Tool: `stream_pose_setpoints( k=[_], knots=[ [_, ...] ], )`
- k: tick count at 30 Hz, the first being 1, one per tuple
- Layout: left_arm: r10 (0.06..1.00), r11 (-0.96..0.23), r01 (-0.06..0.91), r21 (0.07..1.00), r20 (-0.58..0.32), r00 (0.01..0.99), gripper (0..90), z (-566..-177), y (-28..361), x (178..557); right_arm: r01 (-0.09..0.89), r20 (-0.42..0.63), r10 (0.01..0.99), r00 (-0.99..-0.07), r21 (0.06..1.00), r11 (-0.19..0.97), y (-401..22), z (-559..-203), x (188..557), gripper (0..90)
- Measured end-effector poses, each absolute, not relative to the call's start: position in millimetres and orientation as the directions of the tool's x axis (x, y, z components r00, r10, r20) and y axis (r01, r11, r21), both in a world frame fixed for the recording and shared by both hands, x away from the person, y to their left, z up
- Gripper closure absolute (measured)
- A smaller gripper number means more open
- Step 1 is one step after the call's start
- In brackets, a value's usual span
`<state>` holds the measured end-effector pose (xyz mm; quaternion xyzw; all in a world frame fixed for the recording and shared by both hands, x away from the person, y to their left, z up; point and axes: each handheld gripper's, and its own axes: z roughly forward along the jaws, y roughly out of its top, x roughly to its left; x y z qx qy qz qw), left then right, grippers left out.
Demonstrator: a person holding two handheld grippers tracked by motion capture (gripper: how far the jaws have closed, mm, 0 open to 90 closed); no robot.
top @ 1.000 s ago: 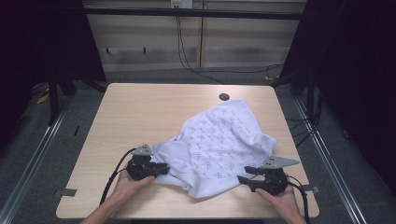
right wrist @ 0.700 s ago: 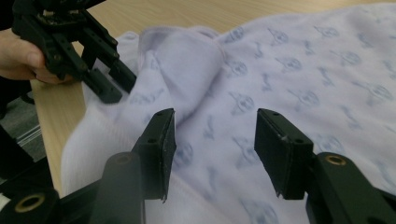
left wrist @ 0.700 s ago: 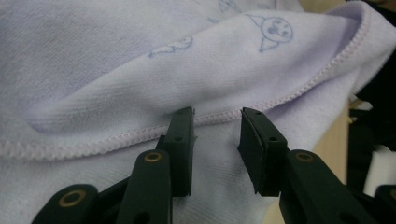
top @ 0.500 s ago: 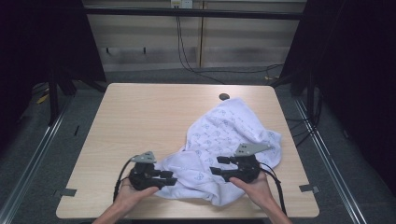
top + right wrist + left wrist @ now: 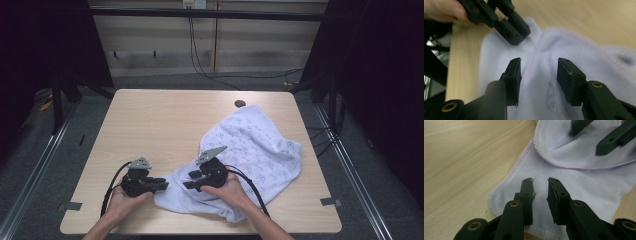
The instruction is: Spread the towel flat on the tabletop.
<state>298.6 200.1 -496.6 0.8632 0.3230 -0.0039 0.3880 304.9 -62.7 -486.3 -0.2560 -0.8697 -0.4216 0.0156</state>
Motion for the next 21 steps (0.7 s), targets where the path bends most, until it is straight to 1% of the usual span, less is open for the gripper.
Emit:
stream_pose_setpoints(
  k=[1,3,4,5,7,9,12,14,16,18,21],
  knots=[
    [0.551,-0.494,0.553,0.671,-0.250,0.796,74.1,-496.8,198.0,297.8,0.456,0.233,0.437,-0.869,0.721,0.522,-62.1,-490.1,304.3,56.2],
    [0.555,-0.494,0.551,0.672,-0.244,0.795,74.9,-497.1,196.9,297.6,0.439,0.206,0.438,-0.875,0.721,0.537,-62.1,-495.8,300.2,70.3],
    [0.555,-0.496,0.549,0.673,-0.241,0.796,75.8,-497.1,196.9,297.8,0.423,0.180,0.444,-0.878,0.726,0.543,-62.6,-495.1,298.7,79.3],
    [0.555,-0.496,0.547,0.675,-0.238,0.797,76.5,-497.5,197.2,298.4,0.423,0.181,0.444,-0.878,0.728,0.540,-63.1,-494.2,298.0,82.8],
    [0.570,-0.490,0.548,0.677,-0.226,0.789,78.5,-497.8,197.2,299.0,0.437,0.189,0.468,-0.863,0.743,0.506,-68.7,-487.6,296.3,84.8],
    [0.591,-0.492,0.537,0.685,-0.190,0.784,78.8,-497.7,195.5,298.1,0.448,0.203,0.486,-0.850,0.766,0.462,-80.9,-478.1,292.2,85.0],
    [0.595,-0.488,0.536,0.688,-0.187,0.782,78.9,-498.2,194.5,300.3,0.474,0.237,0.526,-0.817,0.795,0.378,-112.3,-463.4,283.6,84.9],
    [0.599,-0.485,0.539,0.689,-0.187,0.778,78.9,-498.2,194.5,302.0,0.477,0.225,0.567,-0.792,0.808,0.347,-137.9,-456.8,276.5,84.9],
    [0.601,-0.478,0.544,0.690,-0.195,0.775,78.8,-498.7,194.6,303.4,0.499,0.241,0.594,-0.768,0.806,0.318,-162.7,-455.5,272.2,84.7],
    [0.602,-0.477,0.544,0.690,-0.195,0.774,78.5,-498.7,194.4,303.0,0.522,0.238,0.642,-0.729,0.800,0.296,-190.7,-458.9,267.1,84.5],
    [0.598,-0.482,0.547,0.685,-0.199,0.777,76.2,-497.8,193.4,302.1,0.570,0.237,0.694,-0.680,0.766,0.296,-228.4,-472.1,258.7,82.9]
  ],
)
